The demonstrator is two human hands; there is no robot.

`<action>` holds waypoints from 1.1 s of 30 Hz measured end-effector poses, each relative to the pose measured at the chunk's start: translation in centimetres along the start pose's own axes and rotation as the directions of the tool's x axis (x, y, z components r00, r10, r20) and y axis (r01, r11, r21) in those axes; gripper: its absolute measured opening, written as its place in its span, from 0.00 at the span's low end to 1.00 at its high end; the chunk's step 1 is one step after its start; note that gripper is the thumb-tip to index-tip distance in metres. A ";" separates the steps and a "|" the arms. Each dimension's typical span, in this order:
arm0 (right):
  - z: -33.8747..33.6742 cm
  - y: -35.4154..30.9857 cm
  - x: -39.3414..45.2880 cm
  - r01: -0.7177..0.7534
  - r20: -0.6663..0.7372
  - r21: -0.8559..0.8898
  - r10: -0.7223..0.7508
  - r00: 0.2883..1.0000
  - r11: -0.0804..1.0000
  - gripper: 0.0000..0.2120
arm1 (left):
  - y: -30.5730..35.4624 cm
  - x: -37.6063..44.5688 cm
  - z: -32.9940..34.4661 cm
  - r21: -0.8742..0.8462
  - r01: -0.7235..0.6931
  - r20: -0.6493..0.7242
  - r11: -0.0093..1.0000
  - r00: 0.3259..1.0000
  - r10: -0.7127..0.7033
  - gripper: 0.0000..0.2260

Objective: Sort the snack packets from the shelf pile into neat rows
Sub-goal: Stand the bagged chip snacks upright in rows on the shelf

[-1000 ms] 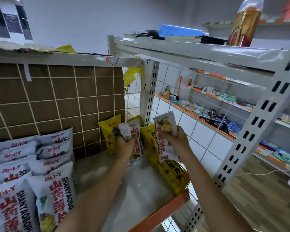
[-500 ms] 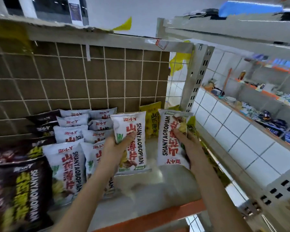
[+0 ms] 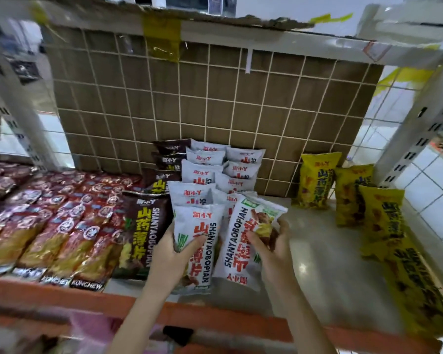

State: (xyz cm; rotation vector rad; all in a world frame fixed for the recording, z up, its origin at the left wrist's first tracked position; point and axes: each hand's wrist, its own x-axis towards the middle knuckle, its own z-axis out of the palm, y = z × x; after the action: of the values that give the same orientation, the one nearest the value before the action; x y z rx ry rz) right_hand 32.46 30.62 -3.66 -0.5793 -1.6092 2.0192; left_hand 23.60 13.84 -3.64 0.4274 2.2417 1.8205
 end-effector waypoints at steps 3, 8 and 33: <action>-0.6 0.6 -0.3 0.126 -0.027 -0.187 -0.134 0.991 0.974 0.34 | -0.2 -0.4 0.3 0.010 -0.018 -0.053 1.000 0.998 0.019 0.15; -2.5 -0.7 1.5 0.530 0.339 -0.794 -0.505 0.794 0.299 0.32 | -0.6 -0.5 0.0 0.013 -0.029 -0.038 0.999 0.999 0.030 0.12; -3.7 -8.0 1.5 0.198 0.434 -0.593 0.102 0.895 0.781 0.12 | 0.7 -0.4 -0.8 -0.072 -0.046 0.016 0.996 0.999 0.048 0.12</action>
State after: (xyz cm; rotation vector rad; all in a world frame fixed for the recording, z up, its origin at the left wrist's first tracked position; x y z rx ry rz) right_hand 34.46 35.84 3.31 -0.2810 -2.5908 1.6082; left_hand 23.76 13.13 -2.80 0.4847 2.1654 1.9055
